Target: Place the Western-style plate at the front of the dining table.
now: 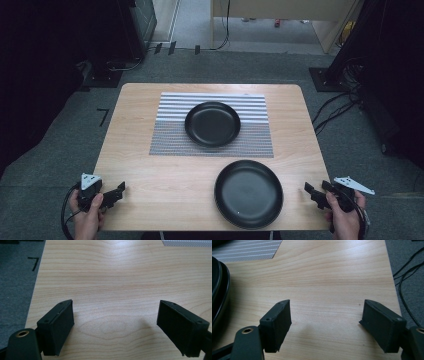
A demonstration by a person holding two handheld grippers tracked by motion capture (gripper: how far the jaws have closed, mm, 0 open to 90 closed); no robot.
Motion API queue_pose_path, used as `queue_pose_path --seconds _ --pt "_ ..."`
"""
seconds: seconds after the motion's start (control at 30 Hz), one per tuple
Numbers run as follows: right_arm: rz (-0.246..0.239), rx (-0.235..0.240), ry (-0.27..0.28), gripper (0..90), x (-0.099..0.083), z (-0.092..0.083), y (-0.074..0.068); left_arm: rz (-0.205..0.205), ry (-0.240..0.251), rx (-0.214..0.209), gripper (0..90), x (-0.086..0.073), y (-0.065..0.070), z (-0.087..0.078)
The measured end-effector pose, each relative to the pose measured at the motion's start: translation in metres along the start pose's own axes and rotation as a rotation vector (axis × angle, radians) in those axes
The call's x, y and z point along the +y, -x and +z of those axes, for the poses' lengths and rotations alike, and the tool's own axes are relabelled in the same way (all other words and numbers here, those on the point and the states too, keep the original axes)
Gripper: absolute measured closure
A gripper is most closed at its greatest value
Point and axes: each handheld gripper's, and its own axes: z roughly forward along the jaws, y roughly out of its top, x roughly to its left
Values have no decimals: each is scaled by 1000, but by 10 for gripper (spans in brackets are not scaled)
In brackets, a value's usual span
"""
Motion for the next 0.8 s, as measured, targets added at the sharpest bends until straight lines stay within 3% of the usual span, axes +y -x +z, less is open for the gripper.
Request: queue_pose_path --seconds 0.17,0.3,0.57,0.6,0.8 --pt "-50 -46 -12 225 0 3 -8 51 -6 38 134 -2 7 2" --pt "-72 -70 -19 211 -1 4 -12 50 -1 40 133 -2 8 2" --pt "-156 -135 -36 96 -3 12 -25 48 16 44 133 -4 9 2" --pt "-161 -140 -38 62 -4 15 -27 49 21 44 131 -5 9 2" --pt "-161 -140 -40 58 -4 15 -28 52 23 40 129 -6 8 2"
